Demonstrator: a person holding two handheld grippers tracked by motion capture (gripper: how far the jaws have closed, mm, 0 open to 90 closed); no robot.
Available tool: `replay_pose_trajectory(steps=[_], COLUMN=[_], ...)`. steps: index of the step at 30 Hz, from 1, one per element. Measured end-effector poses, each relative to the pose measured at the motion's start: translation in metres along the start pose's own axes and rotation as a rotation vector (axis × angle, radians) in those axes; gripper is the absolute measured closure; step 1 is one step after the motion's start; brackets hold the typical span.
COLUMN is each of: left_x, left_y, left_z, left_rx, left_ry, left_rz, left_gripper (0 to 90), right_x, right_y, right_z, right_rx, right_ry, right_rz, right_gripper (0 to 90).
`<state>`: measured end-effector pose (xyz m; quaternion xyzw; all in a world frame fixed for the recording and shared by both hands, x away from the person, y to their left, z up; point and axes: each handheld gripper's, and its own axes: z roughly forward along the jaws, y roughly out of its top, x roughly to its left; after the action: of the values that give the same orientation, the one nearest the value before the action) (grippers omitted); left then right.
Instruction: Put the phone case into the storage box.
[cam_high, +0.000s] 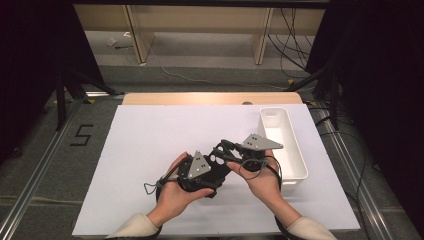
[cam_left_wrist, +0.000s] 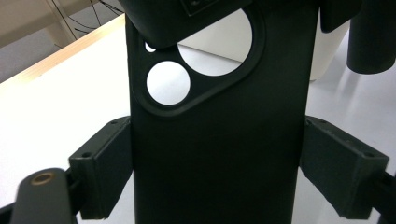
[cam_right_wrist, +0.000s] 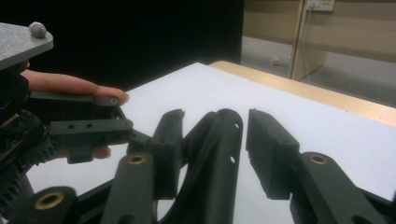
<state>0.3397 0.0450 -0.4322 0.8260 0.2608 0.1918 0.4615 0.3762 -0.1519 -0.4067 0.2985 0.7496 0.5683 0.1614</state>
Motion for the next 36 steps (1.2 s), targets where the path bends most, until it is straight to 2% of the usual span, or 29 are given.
replay_pose_trajectory(steps=[3,9,17,20,21,22,24,25,27,29,31,33,36], left_x=[-0.001,0.000,-0.002,0.000,0.001,0.003,0.008,0.012,0.021,0.030,0.037,0.042,0.045], left_y=[0.000,0.000,0.000,0.001,0.001,0.001,0.003,0.003,0.003,0.001,-0.002,-0.005,-0.008], left_z=[0.000,-0.001,0.001,0.000,-0.001,-0.002,-0.006,-0.008,-0.012,-0.015,-0.017,-0.017,-0.016], left_rx=[0.002,0.000,0.000,-0.008,-0.013,-0.018,-0.026,-0.027,-0.037,-0.036,-0.022,-0.016,-0.005], left_ry=[-0.005,0.002,0.003,-0.001,-0.015,-0.024,-0.034,-0.049,-0.113,-0.199,-0.217,-0.254,-0.295], left_rz=[0.000,-0.001,0.013,0.017,0.010,0.000,-0.015,-0.022,-0.054,-0.069,-0.057,-0.045,-0.030], left_gripper=[14.5,14.5,13.9,15.5,17.1,16.0,15.7,15.9,17.8,21.3,23.7,27.7,31.2], right_x=[0.000,0.001,0.004,0.007,0.008,0.009,0.008,0.006,0.004,0.001,-0.003,-0.007,-0.010], right_y=[0.000,0.001,0.003,0.005,0.007,0.009,0.011,0.012,0.015,0.017,0.018,0.019,0.021], right_z=[0.000,0.001,-0.001,-0.001,-0.002,-0.003,-0.005,-0.006,-0.007,-0.008,-0.009,-0.010,-0.012], right_rx=[-0.002,-0.006,-0.015,-0.021,-0.002,0.002,0.011,0.009,0.020,0.028,0.044,0.064,0.077], right_ry=[0.011,0.020,0.052,0.078,0.083,0.064,0.093,0.100,0.129,0.155,0.190,0.229,0.278], right_rz=[0.012,0.043,0.113,0.138,0.116,0.074,0.088,0.079,0.054,0.049,0.038,0.024,0.004], right_gripper=[63.5,66.7,74.5,77.7,77.8,77.9,77.9,77.9,77.8,77.9,77.8,77.8,77.8])
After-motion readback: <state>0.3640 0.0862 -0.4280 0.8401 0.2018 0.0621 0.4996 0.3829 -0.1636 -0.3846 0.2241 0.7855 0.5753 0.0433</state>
